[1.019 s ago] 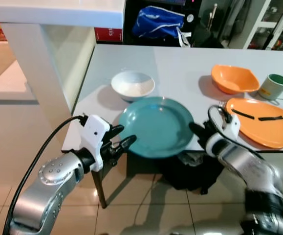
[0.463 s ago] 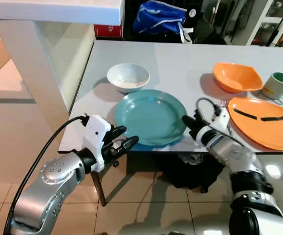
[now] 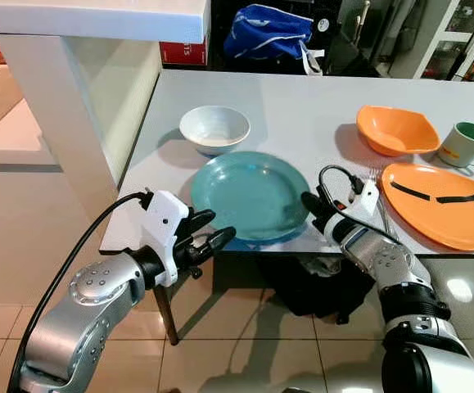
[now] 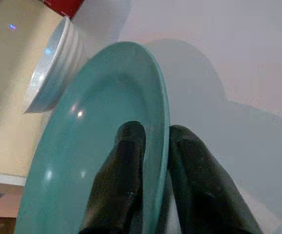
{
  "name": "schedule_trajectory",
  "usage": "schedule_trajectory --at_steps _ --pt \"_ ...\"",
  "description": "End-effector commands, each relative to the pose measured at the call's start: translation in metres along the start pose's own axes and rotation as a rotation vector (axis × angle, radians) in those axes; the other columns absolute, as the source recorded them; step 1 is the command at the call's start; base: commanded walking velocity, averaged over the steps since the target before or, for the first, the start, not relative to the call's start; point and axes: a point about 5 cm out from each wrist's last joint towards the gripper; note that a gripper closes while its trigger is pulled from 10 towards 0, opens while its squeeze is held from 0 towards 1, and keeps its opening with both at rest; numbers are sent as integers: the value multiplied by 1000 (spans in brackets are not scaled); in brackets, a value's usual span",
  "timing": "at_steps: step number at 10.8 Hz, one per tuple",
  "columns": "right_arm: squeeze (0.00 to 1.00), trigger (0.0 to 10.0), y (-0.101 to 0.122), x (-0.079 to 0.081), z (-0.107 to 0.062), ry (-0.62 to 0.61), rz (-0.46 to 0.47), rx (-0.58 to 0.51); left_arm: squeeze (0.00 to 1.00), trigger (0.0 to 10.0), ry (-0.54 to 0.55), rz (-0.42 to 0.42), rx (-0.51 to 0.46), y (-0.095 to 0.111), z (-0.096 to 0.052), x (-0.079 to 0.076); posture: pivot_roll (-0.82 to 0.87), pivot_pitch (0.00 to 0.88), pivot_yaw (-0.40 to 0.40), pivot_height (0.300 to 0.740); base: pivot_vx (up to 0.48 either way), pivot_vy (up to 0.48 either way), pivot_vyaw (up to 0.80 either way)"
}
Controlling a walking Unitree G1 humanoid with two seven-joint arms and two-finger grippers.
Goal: Setting the table
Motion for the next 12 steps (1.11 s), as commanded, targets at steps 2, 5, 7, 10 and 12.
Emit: schedule_trajectory --at_steps 2,5,7,10,12 --pt "1000 10000 2 -3 -1 -38 -35 21 0 10000 0 16 -28 8 1 0 -12 5 -39 740 0 0 0" --pt "0 10000 20 2 -7 1 -57 -108 0 10000 44 15 -33 9 1 4 -10 0 -44 740 0 0 0" --pt "0 10000 36 17 -29 167 -99 -165 0 10000 82 50 -36 10 0 6 -24 0 -37 740 0 0 0" --pt "0 10000 44 41 -66 226 -637 -312 0 10000 337 92 -20 13 13 29 -37 7 -32 740 0 0 0" --pt "0 10000 23 56 -75 283 -705 -257 0 10000 471 110 -33 20 16 44 -42 10 -29 740 156 0 -394"
Point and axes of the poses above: a point about 5 cm out from each wrist's last joint towards the gripper, its own z axis pointing out of the wrist towards the gripper, its own y axis along the axis of the wrist's last joint, x = y × z, and after that the axes turned 14 degrees about z, right-handed
